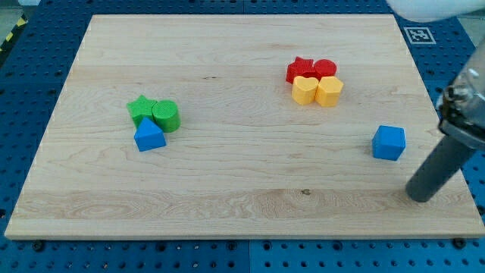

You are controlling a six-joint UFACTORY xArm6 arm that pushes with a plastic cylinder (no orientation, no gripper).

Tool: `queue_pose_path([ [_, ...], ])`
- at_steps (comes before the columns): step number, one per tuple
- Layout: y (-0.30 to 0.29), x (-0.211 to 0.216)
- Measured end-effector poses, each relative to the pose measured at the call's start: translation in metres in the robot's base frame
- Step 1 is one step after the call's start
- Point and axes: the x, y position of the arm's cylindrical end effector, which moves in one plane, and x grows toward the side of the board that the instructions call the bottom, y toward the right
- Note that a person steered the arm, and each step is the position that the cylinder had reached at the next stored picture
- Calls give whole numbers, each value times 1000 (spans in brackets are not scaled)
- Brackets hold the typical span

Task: Slide the blue cube to the left side of the board

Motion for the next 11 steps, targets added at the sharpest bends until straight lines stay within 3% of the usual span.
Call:
queue_pose_path([
  [1, 28, -10],
  [2, 49, -48],
  [3, 37, -66],
  [4, 8, -68],
  [11, -50, -68],
])
